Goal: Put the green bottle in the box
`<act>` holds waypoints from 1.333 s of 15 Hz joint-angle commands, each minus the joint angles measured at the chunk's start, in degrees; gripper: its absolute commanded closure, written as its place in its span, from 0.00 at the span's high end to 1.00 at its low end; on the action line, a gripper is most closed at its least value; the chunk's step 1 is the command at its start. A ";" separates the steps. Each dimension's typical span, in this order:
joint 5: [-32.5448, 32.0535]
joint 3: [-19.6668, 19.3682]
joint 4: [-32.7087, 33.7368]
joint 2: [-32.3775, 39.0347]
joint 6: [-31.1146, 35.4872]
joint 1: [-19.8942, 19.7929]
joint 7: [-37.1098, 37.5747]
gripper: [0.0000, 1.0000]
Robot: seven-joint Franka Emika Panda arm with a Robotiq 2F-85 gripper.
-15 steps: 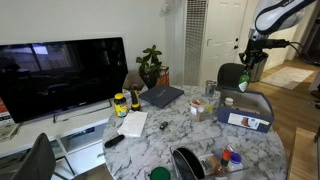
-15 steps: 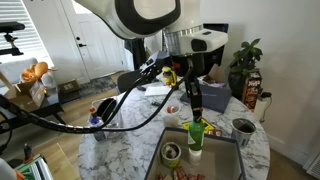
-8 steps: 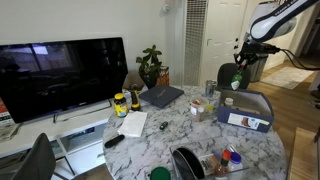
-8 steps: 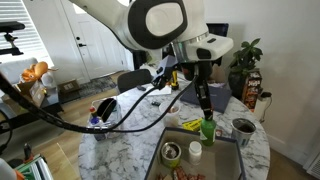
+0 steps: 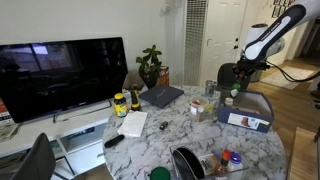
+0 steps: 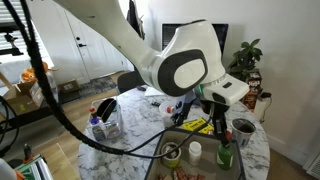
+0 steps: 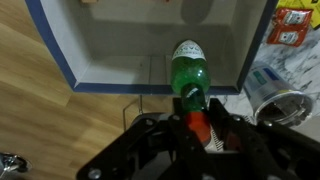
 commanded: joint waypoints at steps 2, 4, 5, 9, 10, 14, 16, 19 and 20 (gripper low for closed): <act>2.86 -3.26 2.60 5.34 2.58 4.15 2.61 0.08; 5.11 -3.19 3.06 6.29 2.34 4.98 1.90 0.08; 5.78 -3.26 3.26 6.77 2.39 5.59 1.75 0.08; 8.08 -3.44 4.15 8.63 2.72 7.14 1.49 0.08; 8.73 -3.40 4.45 9.10 2.59 7.30 1.28 0.08; 9.31 -3.66 4.84 9.79 1.24 8.17 0.64 0.56; 8.37 -4.28 4.34 7.00 -0.71 8.68 -0.52 0.64; 5.19 -6.44 1.71 -2.44 -5.51 9.75 -3.47 0.86; 5.73 -5.11 0.60 -5.71 -6.89 8.61 -6.94 0.95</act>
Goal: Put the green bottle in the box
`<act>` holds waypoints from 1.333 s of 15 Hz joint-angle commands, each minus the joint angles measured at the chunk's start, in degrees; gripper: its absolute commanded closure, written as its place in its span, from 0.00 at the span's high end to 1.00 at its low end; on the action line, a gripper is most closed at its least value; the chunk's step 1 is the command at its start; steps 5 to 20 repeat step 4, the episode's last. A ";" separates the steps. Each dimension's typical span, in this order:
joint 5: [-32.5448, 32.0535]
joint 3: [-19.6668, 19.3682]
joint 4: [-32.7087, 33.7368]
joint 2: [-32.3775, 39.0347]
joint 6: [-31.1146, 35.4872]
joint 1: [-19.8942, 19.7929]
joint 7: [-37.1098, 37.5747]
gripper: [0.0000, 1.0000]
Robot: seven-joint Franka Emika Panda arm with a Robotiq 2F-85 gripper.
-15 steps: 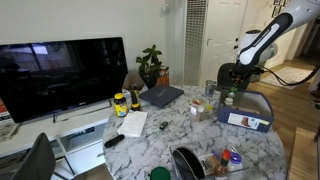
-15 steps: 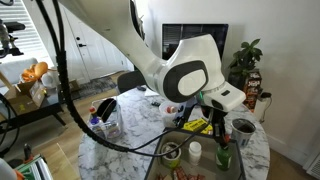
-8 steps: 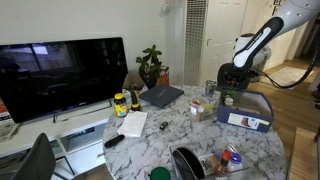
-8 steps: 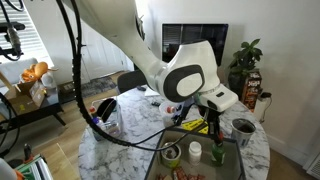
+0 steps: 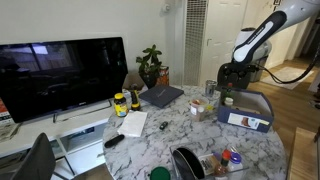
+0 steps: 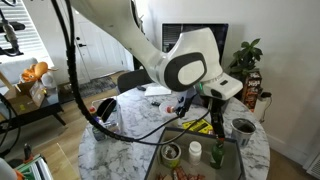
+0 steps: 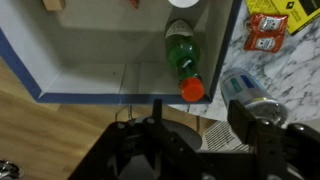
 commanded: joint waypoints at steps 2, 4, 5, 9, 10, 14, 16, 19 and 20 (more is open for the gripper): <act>0.77 1.65 -6.47 -17.12 -5.11 -1.48 -14.30 1.00; 0.04 1.93 -2.28 -12.40 -4.08 -1.96 -11.62 1.00; 0.04 1.93 -2.28 -12.40 -4.08 -1.96 -11.62 1.00; 0.04 1.93 -2.28 -12.40 -4.08 -1.96 -11.62 1.00; 0.04 1.93 -2.28 -12.40 -4.08 -1.96 -11.62 1.00; 0.04 1.93 -2.28 -12.40 -4.08 -1.96 -11.62 1.00; 0.04 1.93 -2.28 -12.40 -4.08 -1.96 -11.62 1.00; 0.04 1.93 -2.28 -12.40 -4.08 -1.96 -11.62 1.00; 0.04 1.93 -2.28 -12.40 -4.08 -1.96 -11.62 1.00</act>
